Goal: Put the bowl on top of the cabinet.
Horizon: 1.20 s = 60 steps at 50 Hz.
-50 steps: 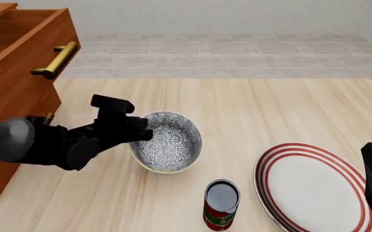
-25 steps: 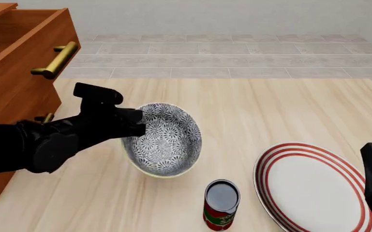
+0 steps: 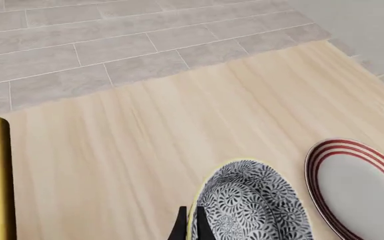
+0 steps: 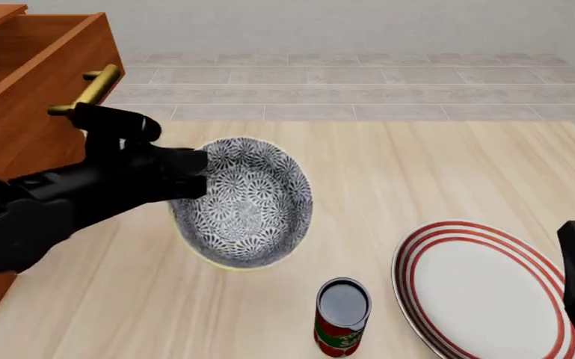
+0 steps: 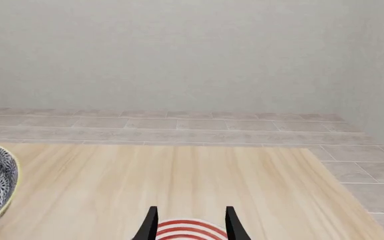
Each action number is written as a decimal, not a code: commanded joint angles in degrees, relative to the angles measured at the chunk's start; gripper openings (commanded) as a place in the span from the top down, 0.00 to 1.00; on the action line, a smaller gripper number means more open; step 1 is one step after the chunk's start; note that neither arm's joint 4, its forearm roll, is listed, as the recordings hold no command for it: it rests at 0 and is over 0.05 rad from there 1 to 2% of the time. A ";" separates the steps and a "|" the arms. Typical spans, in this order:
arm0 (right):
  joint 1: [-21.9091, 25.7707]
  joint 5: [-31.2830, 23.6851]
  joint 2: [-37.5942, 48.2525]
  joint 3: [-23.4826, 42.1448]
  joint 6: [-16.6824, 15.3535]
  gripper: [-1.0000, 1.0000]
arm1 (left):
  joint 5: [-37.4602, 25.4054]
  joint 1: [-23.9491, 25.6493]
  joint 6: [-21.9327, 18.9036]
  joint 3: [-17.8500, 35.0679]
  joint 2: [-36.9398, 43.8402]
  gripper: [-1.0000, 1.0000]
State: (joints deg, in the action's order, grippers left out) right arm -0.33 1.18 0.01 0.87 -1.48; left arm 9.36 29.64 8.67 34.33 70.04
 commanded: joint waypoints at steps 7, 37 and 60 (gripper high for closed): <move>0.01 0.07 0.00 -0.05 -0.20 0.00 | -8.88 2.60 1.27 2.95 -9.83 1.00; 0.03 0.04 0.00 0.16 -0.44 0.00 | -21.11 3.89 2.68 10.22 -18.69 1.00; 0.47 -0.08 0.00 -0.08 -1.54 0.00 | -27.12 -0.32 3.92 14.24 -21.80 1.00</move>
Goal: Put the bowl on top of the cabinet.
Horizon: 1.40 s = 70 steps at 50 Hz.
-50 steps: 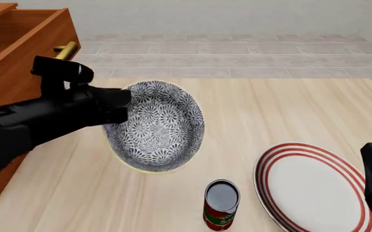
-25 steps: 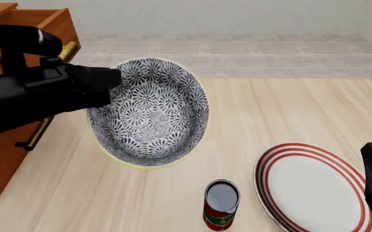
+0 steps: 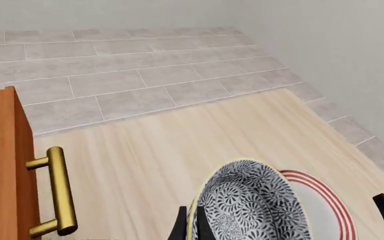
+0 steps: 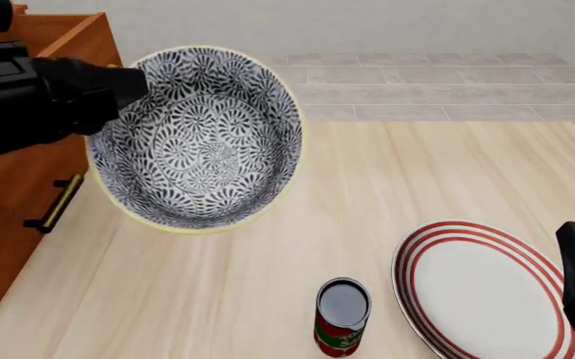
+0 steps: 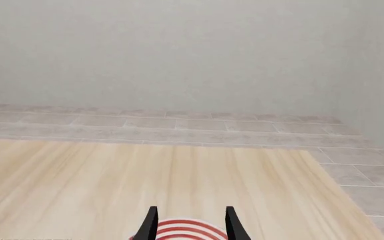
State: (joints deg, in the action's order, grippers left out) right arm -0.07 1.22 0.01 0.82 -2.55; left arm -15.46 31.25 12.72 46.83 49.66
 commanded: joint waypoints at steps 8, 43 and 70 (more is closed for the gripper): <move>0.32 -0.10 0.00 -0.14 -0.77 0.00 | -4.05 -4.40 -1.21 3.20 -1.87 1.00; 0.37 0.05 0.00 -0.28 -1.03 0.00 | -7.03 -10.06 -0.17 8.62 -0.98 1.00; 0.35 -0.01 0.00 -0.32 -1.10 0.00 | -6.46 -17.19 2.34 13.26 2.17 1.00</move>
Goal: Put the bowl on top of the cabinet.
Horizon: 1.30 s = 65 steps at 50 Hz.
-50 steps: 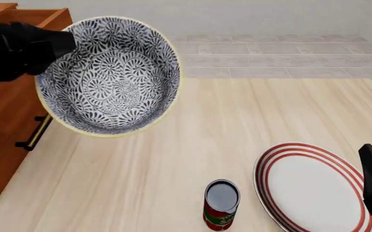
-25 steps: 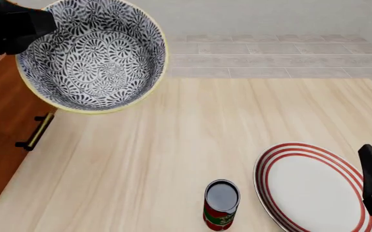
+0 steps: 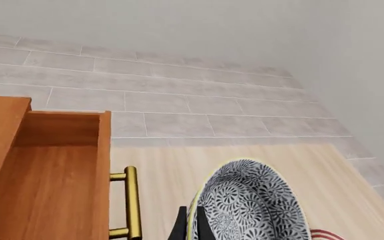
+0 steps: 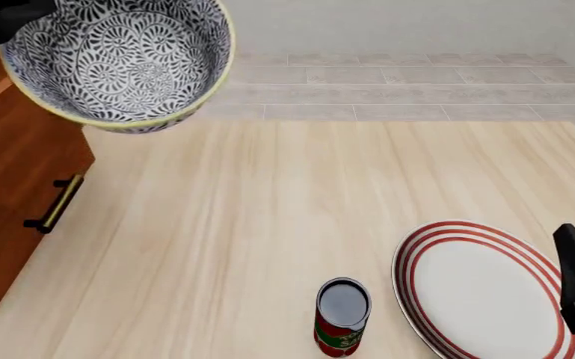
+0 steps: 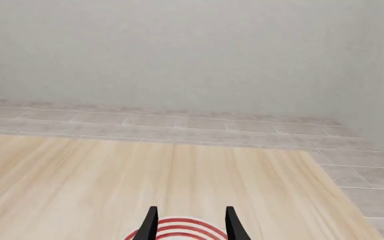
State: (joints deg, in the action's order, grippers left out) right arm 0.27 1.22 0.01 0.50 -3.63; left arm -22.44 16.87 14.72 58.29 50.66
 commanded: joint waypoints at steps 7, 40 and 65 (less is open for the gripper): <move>0.05 -0.04 0.00 -0.05 -0.09 0.00 | 0.89 -5.33 0.86 3.13 2.16 1.00; 0.17 -0.20 0.00 -0.02 -0.27 0.00 | -0.72 -12.48 2.36 8.92 4.10 1.00; 0.20 -0.20 0.00 -0.08 -0.50 0.00 | -2.65 -17.92 3.32 14.23 5.62 1.00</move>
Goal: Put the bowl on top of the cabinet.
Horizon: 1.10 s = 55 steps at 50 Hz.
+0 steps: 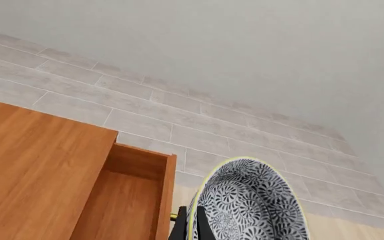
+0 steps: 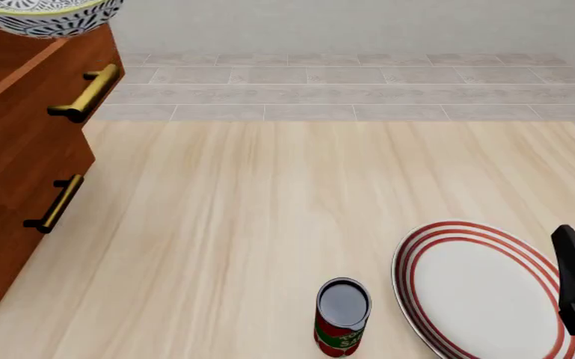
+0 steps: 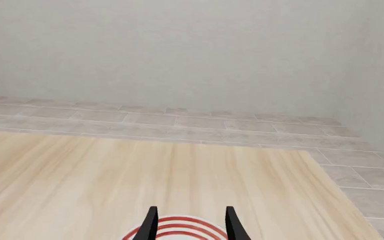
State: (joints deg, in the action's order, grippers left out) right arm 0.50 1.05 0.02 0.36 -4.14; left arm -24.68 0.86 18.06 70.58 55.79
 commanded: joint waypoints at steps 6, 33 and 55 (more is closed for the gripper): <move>-0.05 0.01 0.00 0.03 0.11 0.00 | -0.74 -3.40 -0.04 2.83 1.06 1.00; 0.01 -0.15 0.00 -0.02 -0.12 0.00 | -0.67 -9.70 -0.04 4.03 2.50 1.00; 0.01 -0.11 0.00 -0.07 -0.29 0.00 | 1.23 -14.29 0.39 3.49 4.33 1.00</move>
State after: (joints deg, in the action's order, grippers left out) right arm 0.49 0.95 0.02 0.32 -4.30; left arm -24.45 -11.42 18.41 74.19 59.44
